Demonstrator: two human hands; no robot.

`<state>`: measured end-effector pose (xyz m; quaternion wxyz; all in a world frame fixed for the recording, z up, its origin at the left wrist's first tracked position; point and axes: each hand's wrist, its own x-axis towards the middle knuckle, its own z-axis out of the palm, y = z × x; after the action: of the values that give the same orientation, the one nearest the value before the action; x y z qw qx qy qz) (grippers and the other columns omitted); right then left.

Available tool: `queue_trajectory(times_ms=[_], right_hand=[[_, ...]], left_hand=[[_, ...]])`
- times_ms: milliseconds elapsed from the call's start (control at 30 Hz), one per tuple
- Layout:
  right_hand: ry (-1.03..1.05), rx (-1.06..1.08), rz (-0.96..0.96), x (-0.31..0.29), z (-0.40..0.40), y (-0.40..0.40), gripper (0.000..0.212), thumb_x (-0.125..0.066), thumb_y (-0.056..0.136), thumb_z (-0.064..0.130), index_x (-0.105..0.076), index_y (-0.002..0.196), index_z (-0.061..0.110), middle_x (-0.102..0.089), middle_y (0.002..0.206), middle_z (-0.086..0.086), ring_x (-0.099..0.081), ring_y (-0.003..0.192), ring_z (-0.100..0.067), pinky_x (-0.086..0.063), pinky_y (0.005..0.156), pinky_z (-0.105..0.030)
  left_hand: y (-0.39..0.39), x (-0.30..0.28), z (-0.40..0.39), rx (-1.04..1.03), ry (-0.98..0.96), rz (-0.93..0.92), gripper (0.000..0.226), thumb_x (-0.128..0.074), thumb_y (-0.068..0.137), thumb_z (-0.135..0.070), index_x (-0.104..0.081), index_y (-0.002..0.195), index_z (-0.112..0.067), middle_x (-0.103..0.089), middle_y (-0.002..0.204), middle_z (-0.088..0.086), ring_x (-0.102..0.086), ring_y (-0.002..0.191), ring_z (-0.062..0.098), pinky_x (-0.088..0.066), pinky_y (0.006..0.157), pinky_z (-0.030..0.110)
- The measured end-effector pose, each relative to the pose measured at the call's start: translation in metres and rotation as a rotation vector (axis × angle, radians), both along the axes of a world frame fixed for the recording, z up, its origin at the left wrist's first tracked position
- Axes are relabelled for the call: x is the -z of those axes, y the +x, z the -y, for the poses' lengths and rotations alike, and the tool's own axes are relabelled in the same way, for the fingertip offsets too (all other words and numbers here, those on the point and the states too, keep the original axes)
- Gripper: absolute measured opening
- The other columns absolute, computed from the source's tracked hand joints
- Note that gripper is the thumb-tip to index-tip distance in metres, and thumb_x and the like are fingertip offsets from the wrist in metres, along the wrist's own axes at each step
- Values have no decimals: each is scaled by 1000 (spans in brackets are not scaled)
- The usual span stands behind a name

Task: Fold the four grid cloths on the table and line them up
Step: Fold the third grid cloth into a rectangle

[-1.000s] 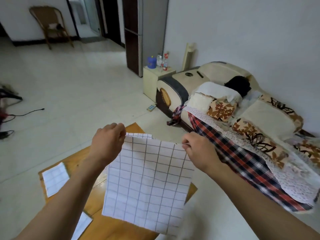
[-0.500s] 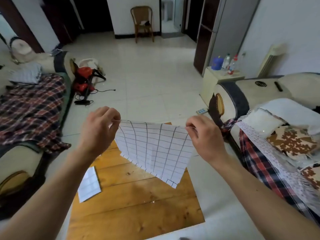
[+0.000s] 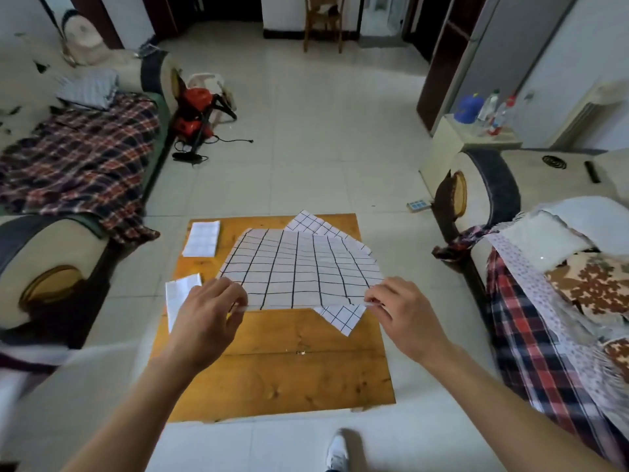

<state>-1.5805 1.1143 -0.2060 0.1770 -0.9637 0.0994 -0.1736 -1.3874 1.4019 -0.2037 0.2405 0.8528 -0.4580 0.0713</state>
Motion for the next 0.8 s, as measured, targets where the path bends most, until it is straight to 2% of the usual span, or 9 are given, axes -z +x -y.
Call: queue_trajectory(times_ms=[133, 300, 633, 800], right_hand=[[46, 2, -83, 42, -17, -18, 12, -71, 85, 13, -64, 85, 22, -54, 84, 13, -49, 78, -8, -42, 72, -25], [75, 17, -185, 91, -27, -38, 8, -70, 87, 15, -66, 88, 22, -57, 86, 12, -53, 80, -12, -47, 71, -31], [117, 53, -385, 144, -38, -64, 4, -61, 93, 25, -63, 89, 25, -53, 87, 13, -50, 80, -12, -44, 68, -23], [150, 60, -437, 187, -37, -59, 11, -63, 91, 18, -62, 83, 26, -53, 82, 15, -51, 77, -9, -45, 64, -22]], left_hand=[[-25, 40, -19, -7, 71, -46, 25, -80, 74, -6, -62, 83, -21, -60, 83, -8, -54, 77, 17, -42, 63, 32], [-41, 82, -35, 4, 100, -86, 21, -80, 77, -8, -64, 84, -21, -63, 83, -6, -57, 77, 20, -47, 63, 38], [-77, 143, -50, -51, 204, -175, 26, -82, 73, -7, -62, 78, -23, -59, 76, -10, -56, 72, 18, -46, 62, 33], [-79, 187, -43, -89, 238, -209, 24, -79, 75, -9, -61, 78, -23, -59, 76, -9, -55, 71, 18, -44, 61, 32]])
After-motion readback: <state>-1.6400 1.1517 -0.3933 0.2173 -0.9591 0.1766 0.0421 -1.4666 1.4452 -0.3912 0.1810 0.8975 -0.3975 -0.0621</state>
